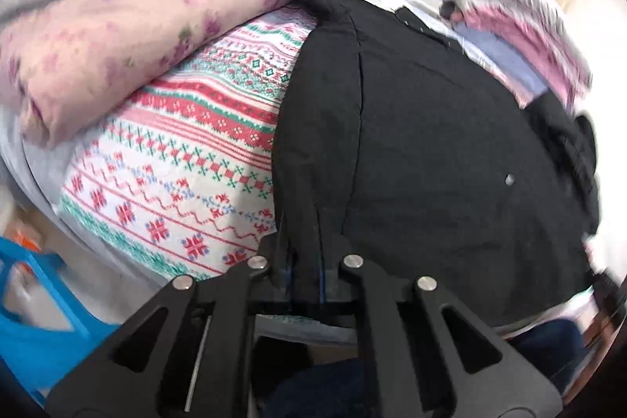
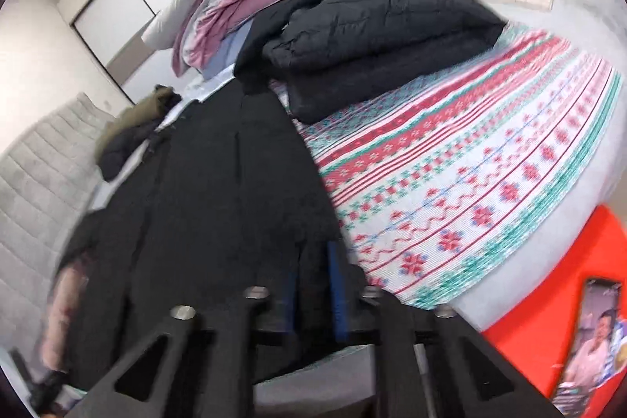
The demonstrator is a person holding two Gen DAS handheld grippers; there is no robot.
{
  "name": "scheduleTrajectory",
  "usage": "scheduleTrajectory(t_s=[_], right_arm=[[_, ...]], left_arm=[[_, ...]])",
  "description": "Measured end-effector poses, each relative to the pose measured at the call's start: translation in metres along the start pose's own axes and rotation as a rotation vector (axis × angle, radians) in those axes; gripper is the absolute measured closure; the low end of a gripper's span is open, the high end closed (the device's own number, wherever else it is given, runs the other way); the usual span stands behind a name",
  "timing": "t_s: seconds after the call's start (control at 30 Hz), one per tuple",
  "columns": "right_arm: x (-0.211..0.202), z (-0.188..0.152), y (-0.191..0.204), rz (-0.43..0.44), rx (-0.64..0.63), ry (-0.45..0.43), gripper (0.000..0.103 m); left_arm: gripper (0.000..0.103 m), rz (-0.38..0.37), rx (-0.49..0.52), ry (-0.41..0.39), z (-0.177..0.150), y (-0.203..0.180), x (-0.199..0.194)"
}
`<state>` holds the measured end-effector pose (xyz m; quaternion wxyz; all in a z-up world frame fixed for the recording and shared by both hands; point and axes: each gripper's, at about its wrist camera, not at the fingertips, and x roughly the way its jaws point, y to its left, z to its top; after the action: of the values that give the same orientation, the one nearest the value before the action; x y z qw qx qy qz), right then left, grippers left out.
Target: Fold large clothes
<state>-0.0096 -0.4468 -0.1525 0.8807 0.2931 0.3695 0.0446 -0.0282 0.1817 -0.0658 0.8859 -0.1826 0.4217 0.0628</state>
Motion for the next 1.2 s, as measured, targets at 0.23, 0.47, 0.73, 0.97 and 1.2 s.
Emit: scheduleTrajectory(t_s=[0.23,0.47,0.73,0.97,1.2], right_arm=[[-0.006,0.009,0.008,-0.063,-0.007,-0.002,0.088],[-0.005,0.017,-0.003,-0.130,0.033,0.055,0.084],[-0.045,0.073,0.054,-0.019,-0.015,-0.118,0.042],[-0.017,0.122,0.137,0.198,0.046,-0.127,0.022],[0.064,0.139,0.210,0.255,0.005,0.002,0.020]], left_arm=[[0.084,-0.009,-0.011,0.039,0.005,-0.001,0.000],[0.061,0.019,-0.118,0.043,0.016,0.016,-0.023],[0.038,-0.006,-0.076,-0.171,0.087,-0.051,-0.074],[0.030,-0.137,0.031,-0.103,0.142,-0.165,-0.040],[0.017,-0.105,0.080,-0.046,0.167,-0.227,0.038]])
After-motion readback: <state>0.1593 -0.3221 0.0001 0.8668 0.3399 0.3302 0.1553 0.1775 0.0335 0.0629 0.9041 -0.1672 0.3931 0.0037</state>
